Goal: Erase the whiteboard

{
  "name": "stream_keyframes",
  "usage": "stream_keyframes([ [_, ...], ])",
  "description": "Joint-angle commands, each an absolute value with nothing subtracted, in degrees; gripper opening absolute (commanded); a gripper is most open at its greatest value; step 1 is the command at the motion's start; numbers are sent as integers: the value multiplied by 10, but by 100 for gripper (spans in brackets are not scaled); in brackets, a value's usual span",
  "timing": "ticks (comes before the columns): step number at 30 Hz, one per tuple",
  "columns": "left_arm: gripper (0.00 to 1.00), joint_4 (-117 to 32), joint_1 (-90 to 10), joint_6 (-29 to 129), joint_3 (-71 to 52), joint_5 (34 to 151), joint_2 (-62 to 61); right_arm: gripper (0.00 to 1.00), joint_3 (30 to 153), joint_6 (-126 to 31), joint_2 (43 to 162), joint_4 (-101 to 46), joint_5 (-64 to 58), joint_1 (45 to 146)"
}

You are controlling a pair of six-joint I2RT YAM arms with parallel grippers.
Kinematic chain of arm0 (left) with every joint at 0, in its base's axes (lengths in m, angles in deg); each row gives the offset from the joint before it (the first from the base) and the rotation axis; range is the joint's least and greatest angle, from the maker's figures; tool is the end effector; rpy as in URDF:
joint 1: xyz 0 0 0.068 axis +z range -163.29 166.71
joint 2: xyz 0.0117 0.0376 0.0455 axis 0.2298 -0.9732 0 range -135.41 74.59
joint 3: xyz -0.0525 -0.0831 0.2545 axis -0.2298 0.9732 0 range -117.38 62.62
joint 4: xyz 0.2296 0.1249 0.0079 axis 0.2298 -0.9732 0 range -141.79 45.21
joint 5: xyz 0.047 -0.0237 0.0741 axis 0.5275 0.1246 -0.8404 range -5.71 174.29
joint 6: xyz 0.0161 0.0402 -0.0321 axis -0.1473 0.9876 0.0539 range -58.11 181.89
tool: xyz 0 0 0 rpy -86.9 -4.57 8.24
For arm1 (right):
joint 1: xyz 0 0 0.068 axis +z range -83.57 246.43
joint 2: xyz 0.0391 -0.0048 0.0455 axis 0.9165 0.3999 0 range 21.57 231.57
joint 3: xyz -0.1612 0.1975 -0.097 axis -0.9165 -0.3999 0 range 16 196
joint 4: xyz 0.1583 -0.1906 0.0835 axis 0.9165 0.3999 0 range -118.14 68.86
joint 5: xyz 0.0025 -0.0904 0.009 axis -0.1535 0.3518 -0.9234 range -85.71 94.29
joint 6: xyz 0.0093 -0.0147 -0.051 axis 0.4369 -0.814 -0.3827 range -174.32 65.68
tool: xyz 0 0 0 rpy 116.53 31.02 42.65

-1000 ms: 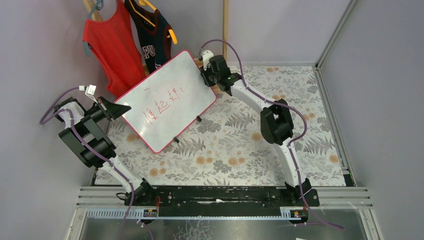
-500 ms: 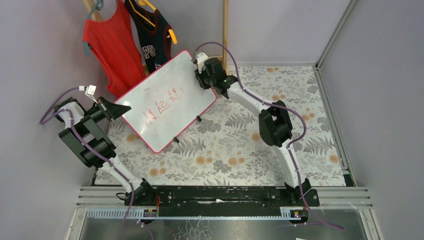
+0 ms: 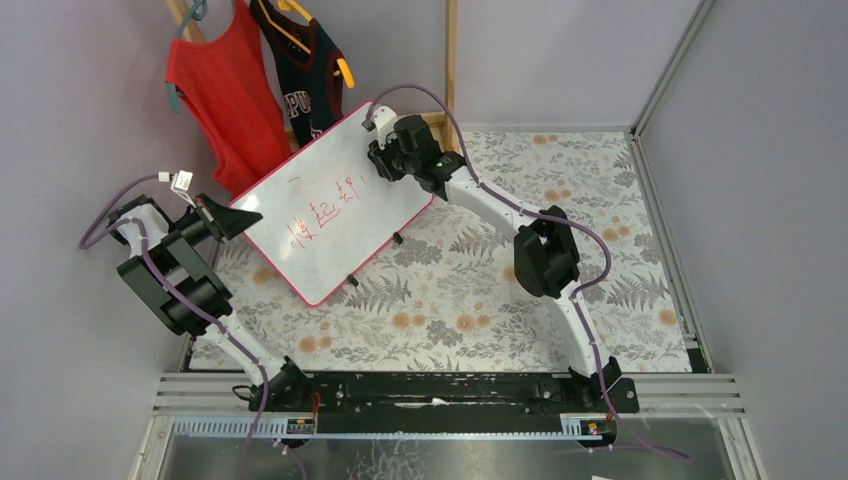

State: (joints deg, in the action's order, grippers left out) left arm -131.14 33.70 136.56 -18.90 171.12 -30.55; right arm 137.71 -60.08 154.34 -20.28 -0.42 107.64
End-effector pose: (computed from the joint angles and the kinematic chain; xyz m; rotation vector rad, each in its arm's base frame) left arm 0.2385 0.2035 0.2538 0.1325 1.7265 -1.0504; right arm 0.4153 0.3678 0.2837 -0.8214 1.7476 0.4953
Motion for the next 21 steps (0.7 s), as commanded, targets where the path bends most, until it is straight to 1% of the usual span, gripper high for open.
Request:
stream_keyframes([
  [1, 0, -1281, 344, 1398, -175, 1638, -316, 0, 1396, -617, 1512, -231, 0, 1090],
  [7, 0, -1281, 344, 1398, -173, 1637, -314, 0, 1456, -637, 1555, -194, 83, 1086],
  [13, 0, -1281, 344, 1398, -173, 1639, -315, 0, 1457, -638, 1562, -195, 111, 1079],
  [18, 0, -1281, 344, 1398, -173, 1637, -316, 0, 1453, -632, 1565, -191, 94, 1078],
  [21, 0, -1281, 344, 1398, -172, 1637, -315, 0, 1439, -626, 1560, -188, 53, 1078],
])
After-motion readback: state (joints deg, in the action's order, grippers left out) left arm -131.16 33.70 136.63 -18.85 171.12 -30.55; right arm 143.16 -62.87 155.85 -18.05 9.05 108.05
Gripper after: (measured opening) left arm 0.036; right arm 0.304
